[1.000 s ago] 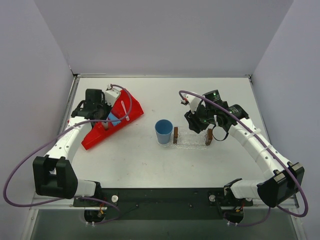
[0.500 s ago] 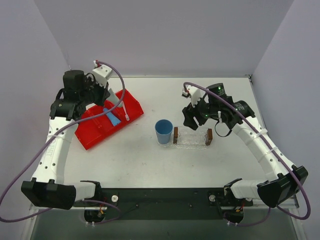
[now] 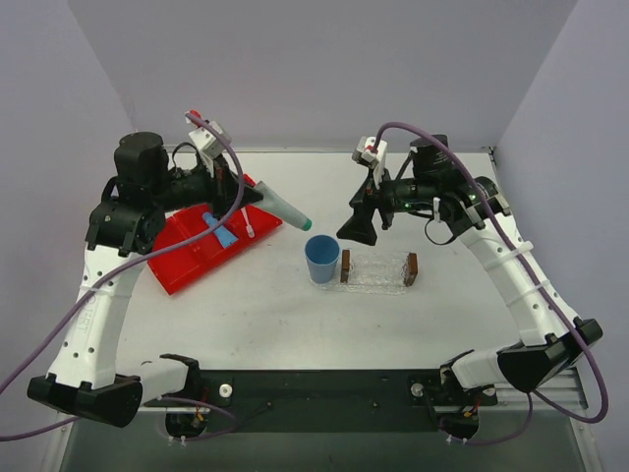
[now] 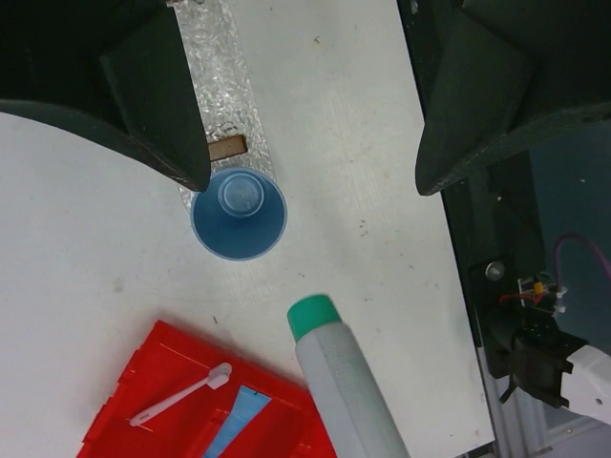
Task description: Prepare toiletry sets of a toothbrush and toothpaste on the tray
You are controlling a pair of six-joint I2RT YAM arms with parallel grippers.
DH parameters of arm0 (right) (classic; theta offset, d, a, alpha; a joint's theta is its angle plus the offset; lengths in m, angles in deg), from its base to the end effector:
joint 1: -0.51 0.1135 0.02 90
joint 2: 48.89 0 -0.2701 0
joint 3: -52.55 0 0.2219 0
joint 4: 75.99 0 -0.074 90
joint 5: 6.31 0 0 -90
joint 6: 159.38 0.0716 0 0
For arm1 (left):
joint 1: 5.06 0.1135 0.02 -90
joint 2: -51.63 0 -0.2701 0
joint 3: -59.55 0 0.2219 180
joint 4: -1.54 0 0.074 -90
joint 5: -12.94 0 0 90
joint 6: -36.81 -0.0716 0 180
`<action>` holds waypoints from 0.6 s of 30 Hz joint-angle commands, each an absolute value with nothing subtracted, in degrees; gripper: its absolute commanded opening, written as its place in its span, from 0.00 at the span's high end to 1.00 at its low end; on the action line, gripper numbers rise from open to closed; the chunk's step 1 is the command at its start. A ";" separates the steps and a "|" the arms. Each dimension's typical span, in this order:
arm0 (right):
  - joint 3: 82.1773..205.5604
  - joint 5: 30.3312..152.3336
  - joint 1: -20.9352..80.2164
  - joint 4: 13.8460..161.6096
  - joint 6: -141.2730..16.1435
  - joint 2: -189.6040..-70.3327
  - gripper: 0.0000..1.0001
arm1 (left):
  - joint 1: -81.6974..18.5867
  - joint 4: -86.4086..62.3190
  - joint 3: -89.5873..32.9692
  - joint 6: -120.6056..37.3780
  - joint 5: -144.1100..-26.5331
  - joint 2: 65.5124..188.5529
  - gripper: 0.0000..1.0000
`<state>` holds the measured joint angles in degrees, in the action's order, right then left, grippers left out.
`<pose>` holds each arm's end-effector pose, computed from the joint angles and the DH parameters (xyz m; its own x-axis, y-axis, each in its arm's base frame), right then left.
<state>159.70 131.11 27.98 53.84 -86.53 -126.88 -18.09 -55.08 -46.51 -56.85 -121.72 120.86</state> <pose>0.2169 0.1722 0.4419 -0.0321 -0.2416 -0.9699 -0.9748 0.2219 -0.0230 0.2024 -0.0985 0.4568 -0.2778 0.1109 -0.9542 0.8241 0.5379 -0.1774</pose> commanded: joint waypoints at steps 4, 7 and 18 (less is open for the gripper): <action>161.84 138.89 32.24 53.87 -87.22 -128.69 0.16 | -19.21 -41.23 -48.43 -42.30 -136.12 118.25 1.00; 162.10 137.92 34.78 54.04 -87.40 -128.96 0.16 | -19.38 -38.68 -47.20 -39.84 -137.52 117.90 1.00; 165.79 136.42 38.66 54.92 -86.34 -133.08 0.19 | -19.73 -32.96 -40.87 -35.71 -139.55 115.96 1.00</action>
